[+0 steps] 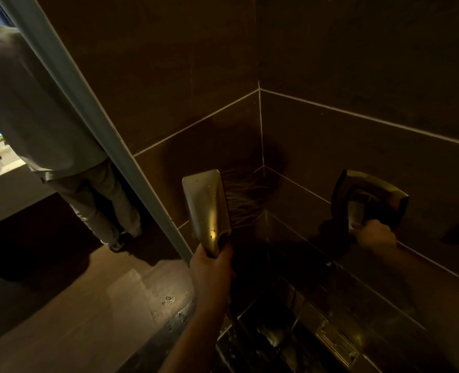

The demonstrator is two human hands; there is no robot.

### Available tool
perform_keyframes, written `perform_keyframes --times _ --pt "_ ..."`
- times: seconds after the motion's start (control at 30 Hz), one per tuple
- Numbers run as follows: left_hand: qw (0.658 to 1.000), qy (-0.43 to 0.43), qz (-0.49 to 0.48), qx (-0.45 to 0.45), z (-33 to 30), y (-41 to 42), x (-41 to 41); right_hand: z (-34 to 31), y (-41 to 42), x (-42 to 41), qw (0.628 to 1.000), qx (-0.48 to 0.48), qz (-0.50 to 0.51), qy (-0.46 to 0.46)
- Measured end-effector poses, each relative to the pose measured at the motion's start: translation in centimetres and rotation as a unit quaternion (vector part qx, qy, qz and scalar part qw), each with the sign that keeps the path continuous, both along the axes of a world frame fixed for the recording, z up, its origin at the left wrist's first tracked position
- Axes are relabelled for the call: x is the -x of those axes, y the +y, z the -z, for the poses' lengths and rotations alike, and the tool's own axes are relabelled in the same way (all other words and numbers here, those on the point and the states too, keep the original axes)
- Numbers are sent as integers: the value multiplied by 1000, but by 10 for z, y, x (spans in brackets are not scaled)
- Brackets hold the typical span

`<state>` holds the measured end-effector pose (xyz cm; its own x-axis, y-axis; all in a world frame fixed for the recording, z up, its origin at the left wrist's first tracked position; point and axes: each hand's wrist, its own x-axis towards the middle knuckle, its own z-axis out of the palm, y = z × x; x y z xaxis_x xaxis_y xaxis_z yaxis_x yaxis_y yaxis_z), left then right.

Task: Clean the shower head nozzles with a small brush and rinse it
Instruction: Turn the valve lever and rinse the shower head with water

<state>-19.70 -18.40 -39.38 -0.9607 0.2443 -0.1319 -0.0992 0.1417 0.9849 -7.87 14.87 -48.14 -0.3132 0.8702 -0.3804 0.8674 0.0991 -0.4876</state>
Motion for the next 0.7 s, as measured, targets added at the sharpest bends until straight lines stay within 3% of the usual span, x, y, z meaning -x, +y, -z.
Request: perform_keyframes --times 0.7 --pt "1000 -3 12 -12 3 -11 -7 6 -5 -1 999 -31 -11 -8"
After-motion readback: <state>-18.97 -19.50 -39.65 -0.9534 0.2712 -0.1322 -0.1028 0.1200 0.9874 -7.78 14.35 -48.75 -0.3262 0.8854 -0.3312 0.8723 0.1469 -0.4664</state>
